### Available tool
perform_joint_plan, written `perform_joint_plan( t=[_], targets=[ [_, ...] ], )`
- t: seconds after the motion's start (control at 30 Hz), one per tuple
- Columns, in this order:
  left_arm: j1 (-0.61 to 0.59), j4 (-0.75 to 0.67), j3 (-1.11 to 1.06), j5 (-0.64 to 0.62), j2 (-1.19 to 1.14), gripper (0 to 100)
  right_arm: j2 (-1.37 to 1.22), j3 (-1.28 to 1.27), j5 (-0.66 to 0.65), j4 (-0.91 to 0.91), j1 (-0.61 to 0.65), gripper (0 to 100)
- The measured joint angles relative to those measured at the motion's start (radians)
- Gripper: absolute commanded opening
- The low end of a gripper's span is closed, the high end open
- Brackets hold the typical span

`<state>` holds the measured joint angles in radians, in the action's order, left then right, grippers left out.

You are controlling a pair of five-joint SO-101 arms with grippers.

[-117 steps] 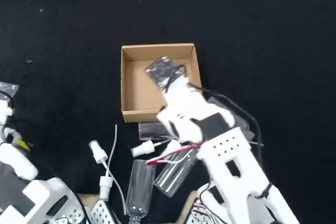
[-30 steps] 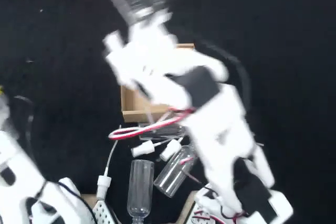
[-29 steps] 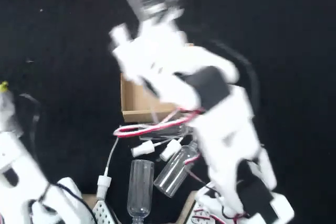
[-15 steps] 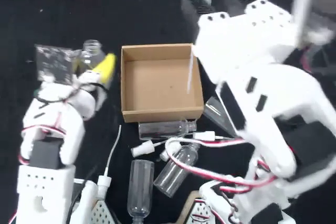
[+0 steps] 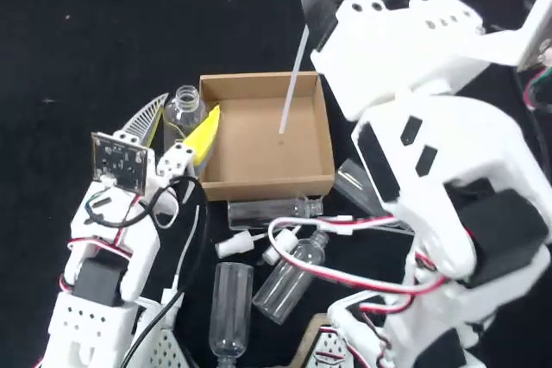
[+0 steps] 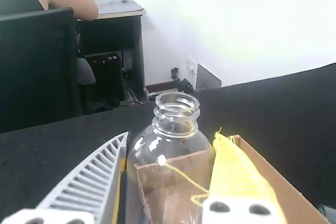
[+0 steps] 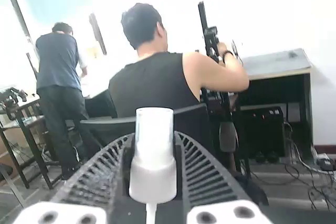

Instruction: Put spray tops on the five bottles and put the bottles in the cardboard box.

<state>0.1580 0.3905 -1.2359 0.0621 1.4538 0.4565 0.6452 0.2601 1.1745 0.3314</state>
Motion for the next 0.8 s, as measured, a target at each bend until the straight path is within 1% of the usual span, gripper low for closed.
perform_joint_plan(
  t=[0.07,0.13,0.2,0.27,0.43,0.53,0.63,0.8],
  targets=[
    [0.005,0.0,-0.029,0.0,0.031,3,0.049,-0.055,0.0,0.0,0.003,1.0],
    [0.006,0.0,-0.055,0.0,0.057,3,0.106,-0.135,0.0,-0.011,0.035,1.0],
    [0.006,0.0,-0.083,0.0,0.08,3,0.176,-0.25,0.0,-0.068,0.072,1.0],
    [0.006,0.0,-0.103,0.0,0.107,3,0.259,-0.397,0.0,-0.172,0.094,1.0],
    [0.006,0.0,-0.161,0.0,0.184,3,0.457,-0.822,0.0,-0.505,0.115,1.1],
    [0.04,0.0,-0.196,0.0,0.213,3,0.528,-0.993,0.0,-0.641,0.137,1.1],
    [0.086,0.0,-0.226,0.0,0.235,3,0.549,-1.056,0.0,-0.69,0.167,1.1],
    [0.137,-0.023,-0.276,0.0,0.244,3,0.552,-1.065,0.0,-0.709,0.196,1.1]
  ],
)
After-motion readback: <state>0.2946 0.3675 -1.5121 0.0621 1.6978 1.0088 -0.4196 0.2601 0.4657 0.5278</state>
